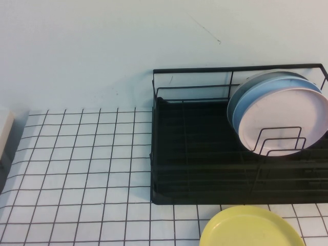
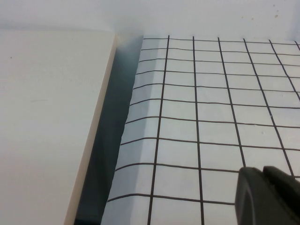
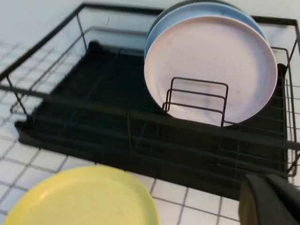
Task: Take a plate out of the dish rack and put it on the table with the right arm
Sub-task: Grasp the plate from the shelf
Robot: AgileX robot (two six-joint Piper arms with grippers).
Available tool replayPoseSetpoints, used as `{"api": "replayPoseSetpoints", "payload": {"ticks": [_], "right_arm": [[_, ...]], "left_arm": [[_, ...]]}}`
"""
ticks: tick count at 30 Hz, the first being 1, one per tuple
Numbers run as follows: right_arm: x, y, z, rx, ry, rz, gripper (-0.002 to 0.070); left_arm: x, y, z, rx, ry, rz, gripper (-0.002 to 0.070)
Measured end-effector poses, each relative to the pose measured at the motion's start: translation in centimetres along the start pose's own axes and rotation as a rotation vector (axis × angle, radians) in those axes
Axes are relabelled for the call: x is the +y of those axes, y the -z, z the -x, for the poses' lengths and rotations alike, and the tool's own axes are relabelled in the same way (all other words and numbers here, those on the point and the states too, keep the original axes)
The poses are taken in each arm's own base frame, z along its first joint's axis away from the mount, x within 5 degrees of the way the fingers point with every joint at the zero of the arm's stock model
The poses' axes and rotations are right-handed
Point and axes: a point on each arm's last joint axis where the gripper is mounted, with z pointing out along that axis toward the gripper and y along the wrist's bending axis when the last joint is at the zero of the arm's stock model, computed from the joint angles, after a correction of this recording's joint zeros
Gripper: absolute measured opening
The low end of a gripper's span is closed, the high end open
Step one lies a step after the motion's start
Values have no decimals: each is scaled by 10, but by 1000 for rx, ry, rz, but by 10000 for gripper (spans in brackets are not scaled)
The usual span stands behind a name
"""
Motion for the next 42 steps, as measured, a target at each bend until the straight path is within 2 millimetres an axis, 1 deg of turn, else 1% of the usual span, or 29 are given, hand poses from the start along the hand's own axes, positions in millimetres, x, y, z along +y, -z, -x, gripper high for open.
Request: {"api": "replayPoseSetpoints", "payload": {"ticks": [3,4,5,6,7,10,11,12,13,15,18,21,24,27,32,42], "right_arm": [[-6,-2,50,134,172,46,11],[-8,-4,62,174,219,70,26],[-10,-7,73,202,272,92,45],[-14,-13,89,238,316,128,84],[-16,-18,98,256,358,153,118],[-26,-45,134,255,442,249,274],[-29,-54,143,248,463,271,327],[-34,-68,156,234,494,300,368],[-38,-78,163,228,514,316,395],[-50,-106,174,230,565,353,418],[-64,-144,179,247,630,412,420],[-74,-179,175,248,690,490,418],[-79,-207,167,247,768,555,418],[-80,-229,160,239,846,587,418],[-83,-255,151,231,897,567,418],[-91,-282,132,257,896,565,414]], "left_arm": [[0,0,0,0,0,0,-3],[0,0,0,0,0,0,-3],[0,0,0,0,0,0,-3],[0,0,0,0,0,0,-3],[0,0,0,0,0,0,-3],[0,0,0,0,0,0,-3],[0,0,0,0,0,0,-3],[0,0,0,0,0,0,-3],[0,0,0,0,0,0,-3],[0,0,0,0,0,0,-3],[0,0,0,0,0,0,-3],[0,0,0,0,0,0,-3],[0,0,0,0,0,0,-3],[0,0,0,0,0,0,-3],[0,0,0,0,0,0,-3],[0,0,0,0,0,0,-3]]}}
